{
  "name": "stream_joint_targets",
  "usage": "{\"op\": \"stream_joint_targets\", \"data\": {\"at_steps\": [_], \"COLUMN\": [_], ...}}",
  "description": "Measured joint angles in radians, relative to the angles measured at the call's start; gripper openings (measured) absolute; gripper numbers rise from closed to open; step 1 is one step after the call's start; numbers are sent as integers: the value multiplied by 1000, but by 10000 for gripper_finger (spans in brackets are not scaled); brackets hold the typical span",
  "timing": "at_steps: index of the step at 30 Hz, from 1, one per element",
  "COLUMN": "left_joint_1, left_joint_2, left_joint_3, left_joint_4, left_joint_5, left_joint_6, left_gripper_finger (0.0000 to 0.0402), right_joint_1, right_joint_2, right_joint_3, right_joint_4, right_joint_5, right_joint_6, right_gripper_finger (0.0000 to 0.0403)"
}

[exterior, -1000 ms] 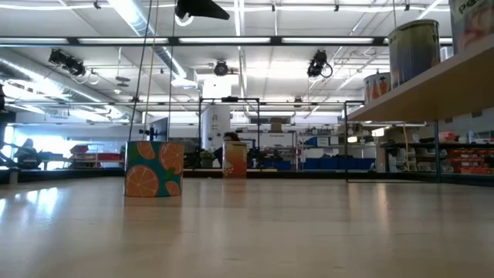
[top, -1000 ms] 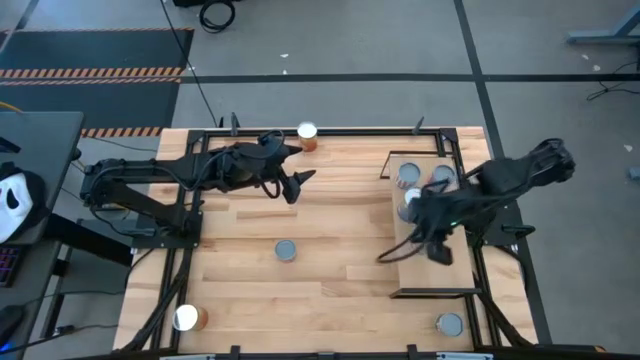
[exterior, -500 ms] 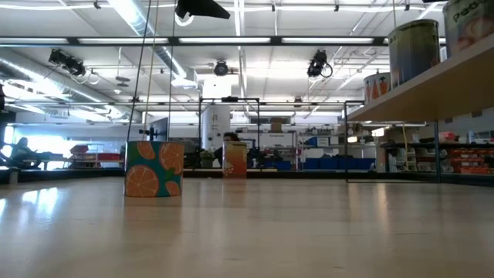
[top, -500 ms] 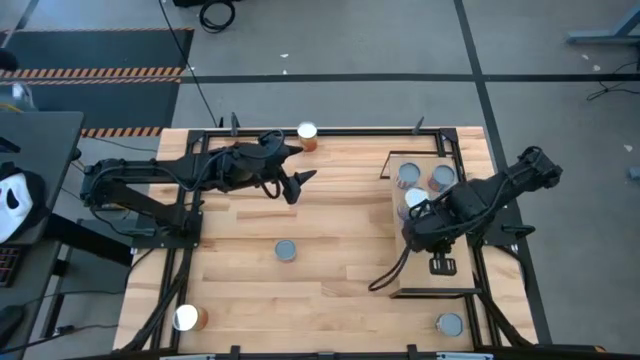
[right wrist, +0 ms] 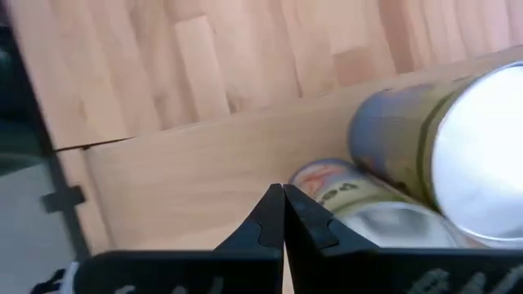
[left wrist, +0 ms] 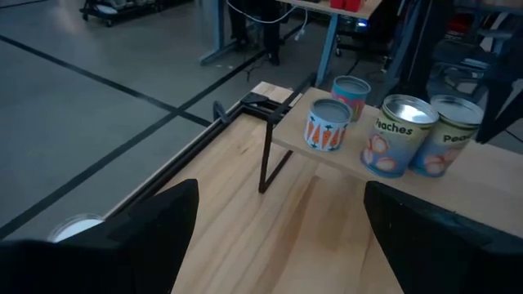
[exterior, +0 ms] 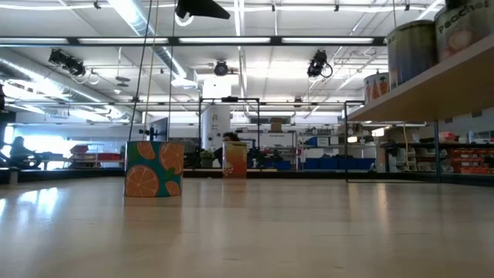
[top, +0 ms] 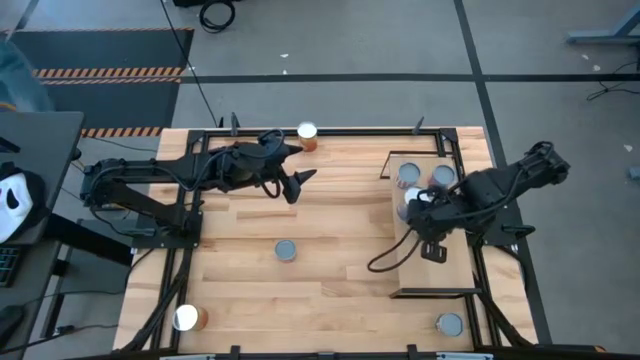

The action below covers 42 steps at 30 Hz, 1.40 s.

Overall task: Pick and place cans onto a shelf
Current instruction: Put the canned peaches on the shelf

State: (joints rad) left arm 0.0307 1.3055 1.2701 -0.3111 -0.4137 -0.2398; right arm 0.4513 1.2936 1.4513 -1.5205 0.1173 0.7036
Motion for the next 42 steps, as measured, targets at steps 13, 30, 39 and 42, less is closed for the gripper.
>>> {"op": "stream_joint_targets", "data": {"at_steps": [13, 30, 39, 42], "left_joint_1": [0, 0, 0, 0], "left_joint_2": [1, 1, 1, 1], "left_joint_3": [1, 1, 1, 1], "left_joint_4": [6, 8, 8, 8], "left_joint_5": [0, 1, 1, 1], "left_joint_6": [-9, -10, -11, -11], "left_gripper_finger": [355, 355, 355, 355], "right_joint_1": [-20, -20, -21, -21], "right_joint_2": [-21, -191, -277, -300], "right_joint_3": [-109, -195, -228, -255], "right_joint_4": [-51, -51, -49, -52], "right_joint_5": [-9, 19, 28, 12], "right_joint_6": [103, 238, 343, 394], "right_gripper_finger": [5, 5, 5, 5]}}
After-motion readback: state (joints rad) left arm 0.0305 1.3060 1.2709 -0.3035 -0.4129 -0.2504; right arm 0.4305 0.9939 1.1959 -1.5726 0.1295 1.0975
